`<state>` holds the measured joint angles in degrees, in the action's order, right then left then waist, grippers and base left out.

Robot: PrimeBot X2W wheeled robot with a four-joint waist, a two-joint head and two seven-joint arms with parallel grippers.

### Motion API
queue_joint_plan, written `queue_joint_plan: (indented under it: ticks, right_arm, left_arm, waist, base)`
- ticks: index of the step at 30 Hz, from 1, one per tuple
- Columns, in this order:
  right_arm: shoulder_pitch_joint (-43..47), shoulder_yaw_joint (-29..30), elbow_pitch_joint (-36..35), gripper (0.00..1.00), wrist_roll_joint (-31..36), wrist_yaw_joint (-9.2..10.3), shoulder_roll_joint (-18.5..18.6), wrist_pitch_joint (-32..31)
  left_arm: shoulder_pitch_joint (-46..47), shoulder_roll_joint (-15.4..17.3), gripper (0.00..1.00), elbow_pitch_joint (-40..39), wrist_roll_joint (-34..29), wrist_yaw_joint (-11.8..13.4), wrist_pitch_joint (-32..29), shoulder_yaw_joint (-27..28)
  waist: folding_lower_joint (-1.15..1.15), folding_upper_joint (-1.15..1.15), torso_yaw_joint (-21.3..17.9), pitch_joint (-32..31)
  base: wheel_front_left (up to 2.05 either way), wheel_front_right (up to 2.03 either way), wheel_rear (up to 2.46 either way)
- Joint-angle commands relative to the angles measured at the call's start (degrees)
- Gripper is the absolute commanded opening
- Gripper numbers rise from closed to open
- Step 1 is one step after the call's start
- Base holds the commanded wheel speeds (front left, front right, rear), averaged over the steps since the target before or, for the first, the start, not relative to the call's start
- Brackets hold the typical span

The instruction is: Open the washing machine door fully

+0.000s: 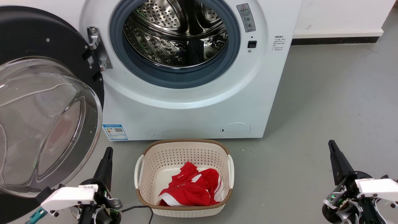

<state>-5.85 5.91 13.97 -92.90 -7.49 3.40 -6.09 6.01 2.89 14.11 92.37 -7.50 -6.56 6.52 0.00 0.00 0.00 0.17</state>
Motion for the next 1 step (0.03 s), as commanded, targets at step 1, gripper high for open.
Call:
queue_joint_plan:
  ticks: [1]
  right_arm:
    - [-0.5, 0.1, 0.1, 0.00, 0.0, 0.00, -0.1, -0.1]
  left_arm:
    - [0.4, -0.1, 0.00, 0.0, 0.1, -0.1, -0.2, 0.2]
  waist:
    - [0.00, 0.00, 0.0, 0.0]
  base:
    - [0.00, 0.00, 0.00]
